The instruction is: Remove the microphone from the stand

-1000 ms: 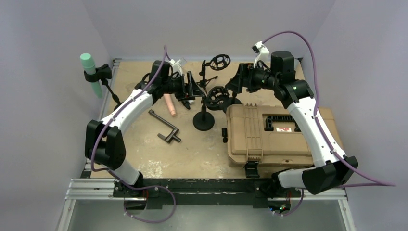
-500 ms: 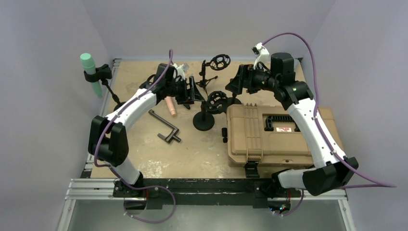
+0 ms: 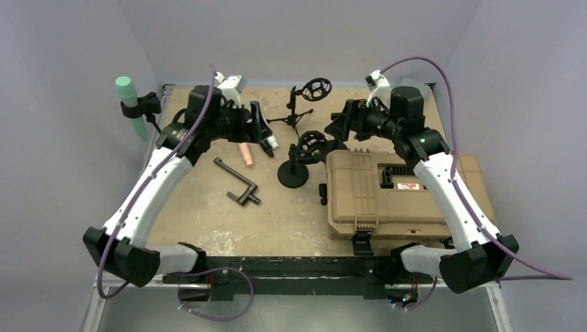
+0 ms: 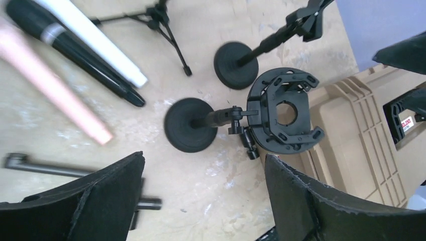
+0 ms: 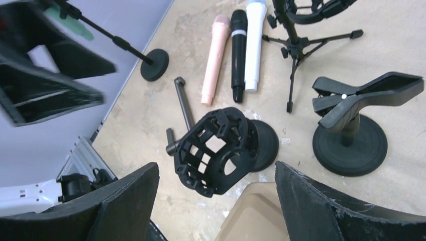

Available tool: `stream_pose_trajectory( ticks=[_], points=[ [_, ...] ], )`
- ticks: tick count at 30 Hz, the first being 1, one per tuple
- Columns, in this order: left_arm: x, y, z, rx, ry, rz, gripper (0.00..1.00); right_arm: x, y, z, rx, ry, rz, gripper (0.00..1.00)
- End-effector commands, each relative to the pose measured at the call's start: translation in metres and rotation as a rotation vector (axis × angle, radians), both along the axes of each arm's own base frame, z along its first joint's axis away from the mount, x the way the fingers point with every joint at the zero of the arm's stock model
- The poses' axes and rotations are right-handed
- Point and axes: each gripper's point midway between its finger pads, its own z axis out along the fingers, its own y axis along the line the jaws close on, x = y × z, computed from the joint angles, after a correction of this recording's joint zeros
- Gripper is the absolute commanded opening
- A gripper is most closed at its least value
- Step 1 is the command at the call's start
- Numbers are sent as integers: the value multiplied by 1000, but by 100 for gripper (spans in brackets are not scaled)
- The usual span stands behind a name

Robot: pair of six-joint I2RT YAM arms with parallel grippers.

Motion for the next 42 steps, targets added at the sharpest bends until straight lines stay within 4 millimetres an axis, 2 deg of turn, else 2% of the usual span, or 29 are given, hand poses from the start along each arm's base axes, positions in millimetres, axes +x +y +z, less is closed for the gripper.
stream_pose_trajectory(
  ticks=[1,6,9,13,18,22,28,32,36,38,42],
  points=[
    [-19,46,55,128,-179,93,89,9,-7,38,41,-139,-88,86],
    [-32,120,95,219,-295,380,94,-7,-3,78,182,-294,-65,97],
    [-37,157,115,209,-333,542,94,-17,3,89,191,-340,2,97],
    [-39,209,135,255,-375,781,98,-16,12,78,149,-306,79,95],
    [-30,263,166,428,-479,1040,100,-18,22,66,160,-271,152,94],
    [-13,286,179,473,-495,1139,100,-18,30,60,129,-278,168,94],
    [23,334,162,569,-393,1265,100,-29,54,63,61,-308,202,94],
    [47,345,149,623,-403,1253,100,-34,55,68,84,-321,207,94],
    [62,352,132,662,-376,1249,98,-38,53,68,86,-320,209,94],
    [70,353,123,661,-358,1231,92,-39,53,67,84,-319,209,94],
    [77,349,103,663,-308,1190,75,-41,53,66,94,-311,213,94]
  ],
)
